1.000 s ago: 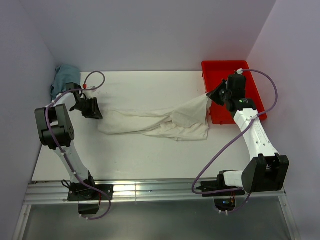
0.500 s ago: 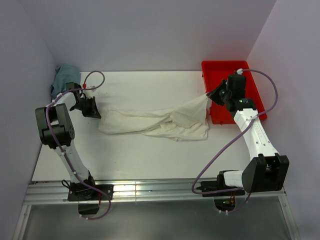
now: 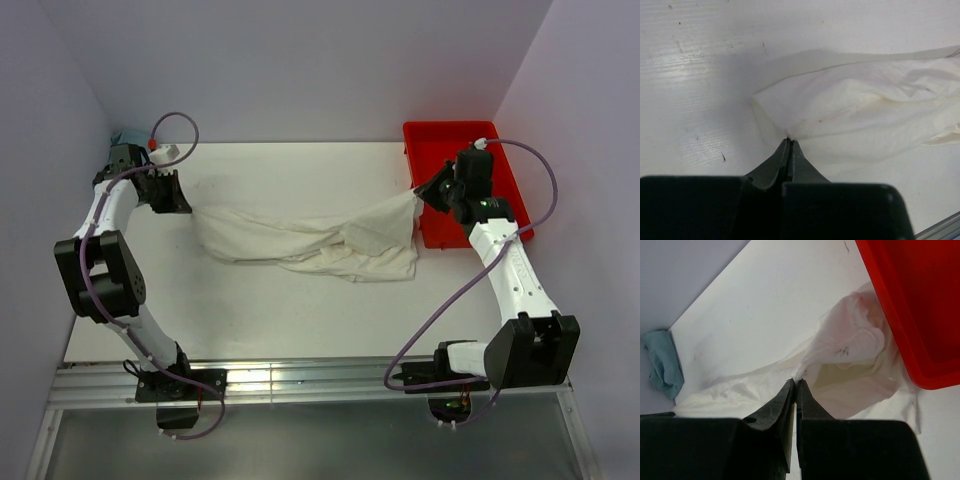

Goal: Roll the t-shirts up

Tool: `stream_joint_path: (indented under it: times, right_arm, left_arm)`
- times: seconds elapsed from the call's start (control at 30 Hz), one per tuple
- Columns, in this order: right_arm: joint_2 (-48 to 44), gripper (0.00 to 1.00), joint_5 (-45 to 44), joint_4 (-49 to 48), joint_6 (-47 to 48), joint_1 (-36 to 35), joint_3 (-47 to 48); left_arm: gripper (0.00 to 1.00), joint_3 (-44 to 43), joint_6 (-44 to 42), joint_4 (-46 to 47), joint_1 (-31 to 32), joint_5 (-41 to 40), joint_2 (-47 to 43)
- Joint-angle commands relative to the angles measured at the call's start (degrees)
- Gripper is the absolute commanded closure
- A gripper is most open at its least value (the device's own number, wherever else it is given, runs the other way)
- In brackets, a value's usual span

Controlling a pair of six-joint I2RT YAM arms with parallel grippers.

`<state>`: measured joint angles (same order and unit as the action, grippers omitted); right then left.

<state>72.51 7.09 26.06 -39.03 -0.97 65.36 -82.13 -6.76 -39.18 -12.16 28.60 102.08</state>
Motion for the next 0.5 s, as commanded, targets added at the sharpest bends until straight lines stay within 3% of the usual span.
stream_joint_path:
  times: [0.0, 0.33, 0.47]
  right_arm:
    - [-2.72, 1.00, -0.50, 0.56, 1.41, 0.53, 3.63]
    - [-3.78, 1.00, 1.16, 5.31, 2.55, 0.53, 15.21]
    - [-2.73, 1.00, 5.38, 0.76, 2.55, 0.27, 21.55]
  left_arm:
    - [1.00, -2.25, 0.00, -1.86, -1.02, 0.05, -4.08]
    - [1.00, -12.07, 0.96, -5.56, -6.20, 3.48, -9.88]
    - [1.00, -16.82, 3.95, -1.52, -6.82, 1.99, -10.33]
